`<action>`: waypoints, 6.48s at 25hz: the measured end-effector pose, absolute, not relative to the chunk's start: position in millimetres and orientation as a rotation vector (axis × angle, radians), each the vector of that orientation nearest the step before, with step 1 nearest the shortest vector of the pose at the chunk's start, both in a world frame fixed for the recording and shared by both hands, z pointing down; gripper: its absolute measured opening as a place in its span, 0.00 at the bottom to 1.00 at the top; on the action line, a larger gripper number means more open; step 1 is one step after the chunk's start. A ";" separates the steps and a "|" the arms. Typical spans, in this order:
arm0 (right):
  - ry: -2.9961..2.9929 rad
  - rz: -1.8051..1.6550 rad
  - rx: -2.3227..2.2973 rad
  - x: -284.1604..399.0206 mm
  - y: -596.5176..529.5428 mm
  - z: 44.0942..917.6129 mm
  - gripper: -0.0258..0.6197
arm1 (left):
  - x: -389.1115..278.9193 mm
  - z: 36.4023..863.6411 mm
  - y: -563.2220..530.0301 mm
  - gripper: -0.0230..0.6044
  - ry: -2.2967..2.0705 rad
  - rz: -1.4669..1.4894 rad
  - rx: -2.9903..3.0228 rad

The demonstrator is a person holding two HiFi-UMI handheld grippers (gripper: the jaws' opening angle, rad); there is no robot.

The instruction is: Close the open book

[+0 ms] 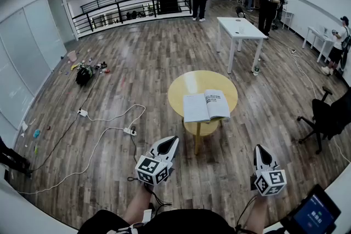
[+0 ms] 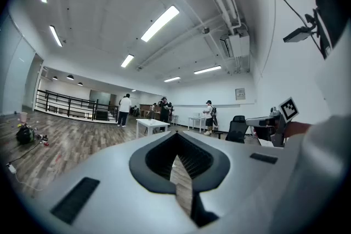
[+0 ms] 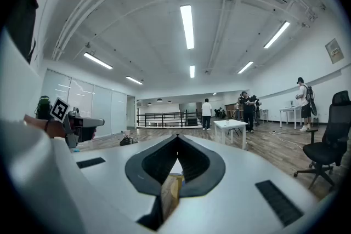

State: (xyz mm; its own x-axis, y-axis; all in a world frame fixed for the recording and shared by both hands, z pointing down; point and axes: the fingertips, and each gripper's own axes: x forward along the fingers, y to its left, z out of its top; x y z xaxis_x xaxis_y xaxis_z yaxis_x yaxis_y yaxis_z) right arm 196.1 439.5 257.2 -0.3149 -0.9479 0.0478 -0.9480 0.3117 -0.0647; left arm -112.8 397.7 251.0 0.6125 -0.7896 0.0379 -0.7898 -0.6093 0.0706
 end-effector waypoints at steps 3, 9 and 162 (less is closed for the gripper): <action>-2.544 0.132 1.835 197.1 439.3 260.7 0.04 | -111.4 254.6 398.4 0.03 -1.351 0.005 2.744; -2.541 0.145 1.823 202.0 442.4 268.9 0.04 | -109.2 260.9 400.2 0.03 -1.371 0.008 2.729; -2.038 1.212 1.297 197.5 16.1 651.4 0.52 | -83.1 560.7 7.1 0.03 -1.265 0.418 2.156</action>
State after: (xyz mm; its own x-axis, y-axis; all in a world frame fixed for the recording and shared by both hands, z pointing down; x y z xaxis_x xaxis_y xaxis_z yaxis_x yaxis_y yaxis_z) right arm 197.5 16.1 651.4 -0.4669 -0.4987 0.7303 -0.8798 0.1783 -0.4407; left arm -83.1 7.1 560.7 0.4965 -0.6795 0.5402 -0.8676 -0.3677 0.3348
